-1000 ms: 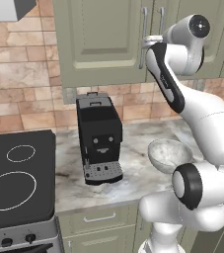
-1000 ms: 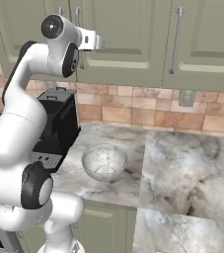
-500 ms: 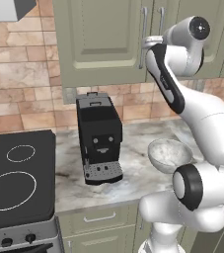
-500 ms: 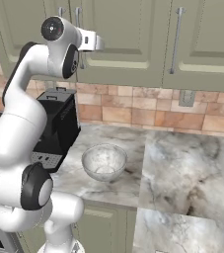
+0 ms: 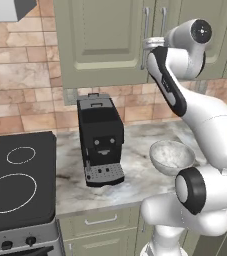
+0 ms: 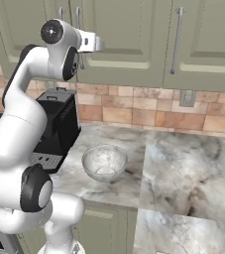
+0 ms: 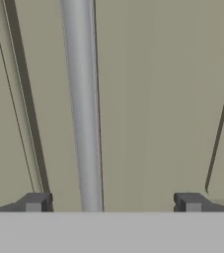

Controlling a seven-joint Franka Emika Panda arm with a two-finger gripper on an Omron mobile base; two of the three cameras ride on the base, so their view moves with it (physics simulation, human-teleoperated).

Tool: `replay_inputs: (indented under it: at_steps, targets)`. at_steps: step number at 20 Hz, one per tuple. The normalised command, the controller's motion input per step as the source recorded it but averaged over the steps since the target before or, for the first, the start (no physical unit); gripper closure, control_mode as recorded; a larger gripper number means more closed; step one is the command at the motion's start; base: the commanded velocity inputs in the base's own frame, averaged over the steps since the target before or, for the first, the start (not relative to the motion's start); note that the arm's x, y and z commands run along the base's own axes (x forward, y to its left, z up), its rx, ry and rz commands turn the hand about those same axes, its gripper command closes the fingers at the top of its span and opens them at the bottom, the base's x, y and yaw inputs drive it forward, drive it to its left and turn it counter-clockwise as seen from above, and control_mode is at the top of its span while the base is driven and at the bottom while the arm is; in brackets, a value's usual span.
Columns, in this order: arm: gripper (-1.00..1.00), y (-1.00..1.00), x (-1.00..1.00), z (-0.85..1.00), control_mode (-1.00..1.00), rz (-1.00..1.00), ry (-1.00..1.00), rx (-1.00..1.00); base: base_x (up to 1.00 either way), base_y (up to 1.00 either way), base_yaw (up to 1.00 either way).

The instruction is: Open the cabinet and setup a tea strainer by placing it in the bowl upright.

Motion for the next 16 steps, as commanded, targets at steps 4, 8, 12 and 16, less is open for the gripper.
replay_inputs:
  at_steps: [4, 8, 12, 16]
  targets:
    - [1.00, 0.13, 0.19, 0.00, -1.00, 0.00, 0.00, 0.00, 0.00, 0.00, 0.00]
    - [1.00, 0.07, 0.03, 0.00, -1.00, 0.00, 0.00, 0.00, 0.00, 0.00, 0.00]
    - [1.00, 0.00, 0.00, 0.00, -1.00, 0.00, 0.00, 0.00, 0.00, 0.00, 0.00]
    - [1.00, 0.00, -0.03, 0.00, -1.00, -0.04, 0.08, -0.01, 0.00, 0.00, 0.00]
